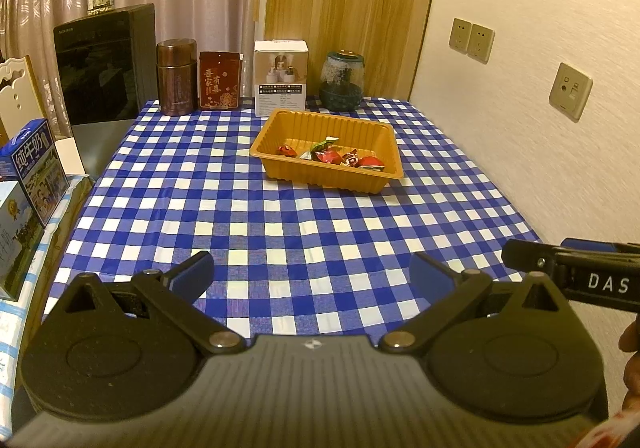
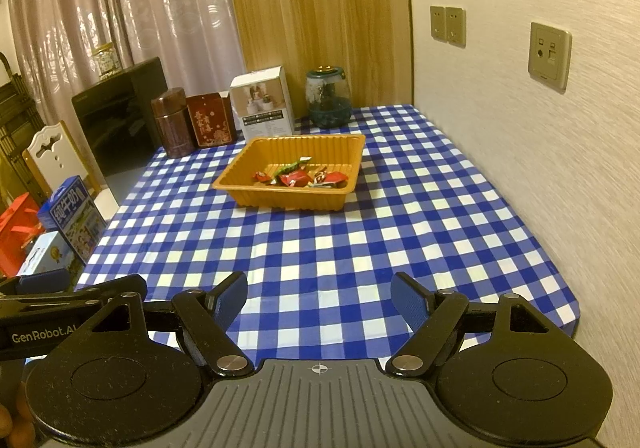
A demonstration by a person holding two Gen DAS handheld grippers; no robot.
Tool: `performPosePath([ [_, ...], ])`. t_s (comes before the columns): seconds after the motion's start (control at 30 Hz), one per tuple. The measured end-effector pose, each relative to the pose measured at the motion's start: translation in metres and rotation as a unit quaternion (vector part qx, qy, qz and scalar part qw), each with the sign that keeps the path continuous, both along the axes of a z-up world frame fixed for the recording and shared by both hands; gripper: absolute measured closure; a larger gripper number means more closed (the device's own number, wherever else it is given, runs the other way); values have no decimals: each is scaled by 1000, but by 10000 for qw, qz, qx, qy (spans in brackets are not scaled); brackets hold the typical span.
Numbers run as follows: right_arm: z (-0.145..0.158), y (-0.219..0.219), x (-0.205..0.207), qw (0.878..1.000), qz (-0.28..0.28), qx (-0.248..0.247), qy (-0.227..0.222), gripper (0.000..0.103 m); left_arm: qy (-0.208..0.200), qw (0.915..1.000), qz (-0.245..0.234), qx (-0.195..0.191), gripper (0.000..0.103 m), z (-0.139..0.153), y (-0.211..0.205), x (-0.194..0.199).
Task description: Organize snacks
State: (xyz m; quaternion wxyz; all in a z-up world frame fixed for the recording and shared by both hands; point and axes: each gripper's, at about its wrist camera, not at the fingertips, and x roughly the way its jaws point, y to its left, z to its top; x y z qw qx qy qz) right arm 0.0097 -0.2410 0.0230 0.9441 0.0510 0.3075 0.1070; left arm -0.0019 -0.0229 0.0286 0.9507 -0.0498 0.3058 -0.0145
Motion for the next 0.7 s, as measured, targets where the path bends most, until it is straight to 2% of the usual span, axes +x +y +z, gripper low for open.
performPosePath([
  [0.7,-1,0,0,10000,-3,-5,-1,25,11,10000,-8,-10,0,-2,0,0],
])
